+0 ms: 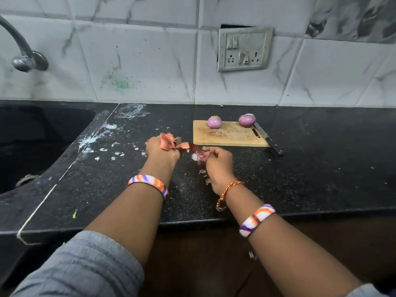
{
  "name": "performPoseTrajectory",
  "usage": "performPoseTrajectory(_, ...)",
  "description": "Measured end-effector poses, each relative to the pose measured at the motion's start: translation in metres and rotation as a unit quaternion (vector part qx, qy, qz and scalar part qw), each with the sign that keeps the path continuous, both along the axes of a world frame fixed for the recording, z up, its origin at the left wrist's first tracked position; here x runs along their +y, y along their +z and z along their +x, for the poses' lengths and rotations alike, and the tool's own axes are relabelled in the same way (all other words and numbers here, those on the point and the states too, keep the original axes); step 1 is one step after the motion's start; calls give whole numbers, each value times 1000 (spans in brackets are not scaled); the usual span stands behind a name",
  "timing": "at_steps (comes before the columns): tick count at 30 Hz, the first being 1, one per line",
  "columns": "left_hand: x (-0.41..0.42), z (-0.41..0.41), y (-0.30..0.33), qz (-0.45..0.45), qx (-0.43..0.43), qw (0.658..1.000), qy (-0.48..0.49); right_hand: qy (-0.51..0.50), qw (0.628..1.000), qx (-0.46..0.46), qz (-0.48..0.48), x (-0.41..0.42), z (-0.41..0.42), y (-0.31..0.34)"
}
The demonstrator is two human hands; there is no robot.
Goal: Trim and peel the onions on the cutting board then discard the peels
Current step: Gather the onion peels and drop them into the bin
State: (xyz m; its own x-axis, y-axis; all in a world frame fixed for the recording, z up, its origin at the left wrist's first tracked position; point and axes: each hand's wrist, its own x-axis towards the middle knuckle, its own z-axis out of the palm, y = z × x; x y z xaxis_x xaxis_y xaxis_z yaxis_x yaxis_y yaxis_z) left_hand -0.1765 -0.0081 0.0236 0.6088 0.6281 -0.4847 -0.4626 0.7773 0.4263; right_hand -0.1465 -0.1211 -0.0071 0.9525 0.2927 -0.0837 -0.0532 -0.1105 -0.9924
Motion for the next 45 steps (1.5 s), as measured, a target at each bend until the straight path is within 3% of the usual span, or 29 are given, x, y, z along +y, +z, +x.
performPoseTrajectory(1,-8,1,3,17,-1,1000,3,-24,982,139,127,3,-4,8)
performPoseTrajectory(2,-19,3,7,46,5,999,8,-38,939,241,240,5,-7,17)
performPoseTrajectory(3,-31,5,10,91,22,996,14,-42,901,289,322,5,-8,25)
performPoseTrajectory(5,-49,10,12,208,62,976,19,-27,878,281,386,4,-8,39)
performPoseTrajectory(9,-70,17,17,349,55,935,-32,-8,926,170,338,0,-9,52)
performPoseTrajectory(14,-79,24,27,300,63,947,-96,-18,984,-80,161,-7,-4,43)
performPoseTrajectory(17,-74,27,24,256,72,958,-106,14,973,-217,73,-10,-5,32)
performPoseTrajectory(21,-72,37,10,196,-58,955,-216,-9,970,-231,73,-10,0,38)
performPoseTrajectory(26,-74,38,13,152,-42,957,-242,-93,946,-302,-72,-4,16,48)
performPoseTrajectory(28,-74,35,18,161,-18,959,-233,-75,947,-300,-85,-5,25,49)
performPoseTrajectory(36,-55,49,26,107,61,971,-204,-63,967,-249,10,7,39,37)
performPoseTrajectory(39,-51,59,25,113,57,971,-200,-70,982,-138,107,18,39,32)
performPoseTrajectory(42,-55,63,26,150,46,968,-195,-64,959,-17,274,24,37,36)
performPoseTrajectory(45,-60,65,30,196,54,955,-214,-91,952,-14,293,25,42,40)
